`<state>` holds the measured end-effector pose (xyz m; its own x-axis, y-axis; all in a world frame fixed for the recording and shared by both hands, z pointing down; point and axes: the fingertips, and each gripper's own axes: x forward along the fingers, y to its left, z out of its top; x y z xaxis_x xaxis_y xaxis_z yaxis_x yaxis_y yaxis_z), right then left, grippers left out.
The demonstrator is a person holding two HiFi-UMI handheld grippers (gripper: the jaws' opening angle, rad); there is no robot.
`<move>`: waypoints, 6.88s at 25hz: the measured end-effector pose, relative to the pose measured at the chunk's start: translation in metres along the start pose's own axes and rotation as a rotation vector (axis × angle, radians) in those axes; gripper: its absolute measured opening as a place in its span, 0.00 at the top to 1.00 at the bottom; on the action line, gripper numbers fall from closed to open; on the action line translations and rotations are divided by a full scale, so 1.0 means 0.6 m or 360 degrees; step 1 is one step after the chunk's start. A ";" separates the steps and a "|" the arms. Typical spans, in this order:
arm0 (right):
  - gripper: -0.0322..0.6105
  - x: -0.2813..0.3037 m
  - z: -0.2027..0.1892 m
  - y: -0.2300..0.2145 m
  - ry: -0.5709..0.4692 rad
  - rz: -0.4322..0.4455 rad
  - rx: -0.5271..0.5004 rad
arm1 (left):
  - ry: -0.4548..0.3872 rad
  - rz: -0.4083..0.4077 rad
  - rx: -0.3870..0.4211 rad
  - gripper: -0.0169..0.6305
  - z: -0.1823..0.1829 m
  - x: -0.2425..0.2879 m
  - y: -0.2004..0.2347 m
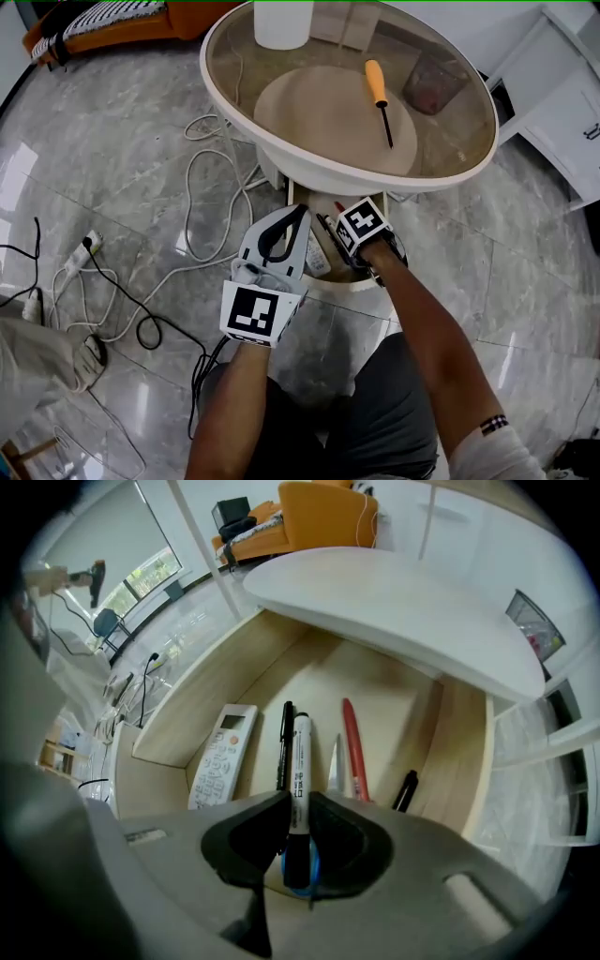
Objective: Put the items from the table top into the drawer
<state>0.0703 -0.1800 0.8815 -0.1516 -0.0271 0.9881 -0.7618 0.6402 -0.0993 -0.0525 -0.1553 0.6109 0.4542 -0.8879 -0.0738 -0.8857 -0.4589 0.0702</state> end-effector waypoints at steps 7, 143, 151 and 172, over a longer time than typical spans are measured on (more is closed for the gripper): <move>0.80 0.000 0.003 0.001 -0.0060 -0.0013 0.0043 | 0.0015 -0.0053 -0.0008 0.97 -0.009 0.005 -0.015; 0.83 -0.585 -0.031 0.175 -0.1210 0.0166 -0.0484 | -0.0026 -0.0243 -0.0041 0.97 0.169 -0.041 -0.080; 0.83 -0.417 -0.033 0.142 -0.1017 0.0117 -0.0480 | 0.0011 -0.0209 0.0003 0.97 0.086 -0.022 -0.056; 0.83 -0.105 0.053 0.064 -0.0558 -0.0016 -0.0097 | 0.0051 -0.0123 -0.0114 0.97 -0.015 0.028 -0.015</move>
<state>0.0306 -0.1783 0.8120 -0.3596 -0.2887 0.8873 -0.7267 0.6831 -0.0723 -0.0358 -0.1665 0.6177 0.5249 -0.8497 -0.0501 -0.8391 -0.5265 0.1365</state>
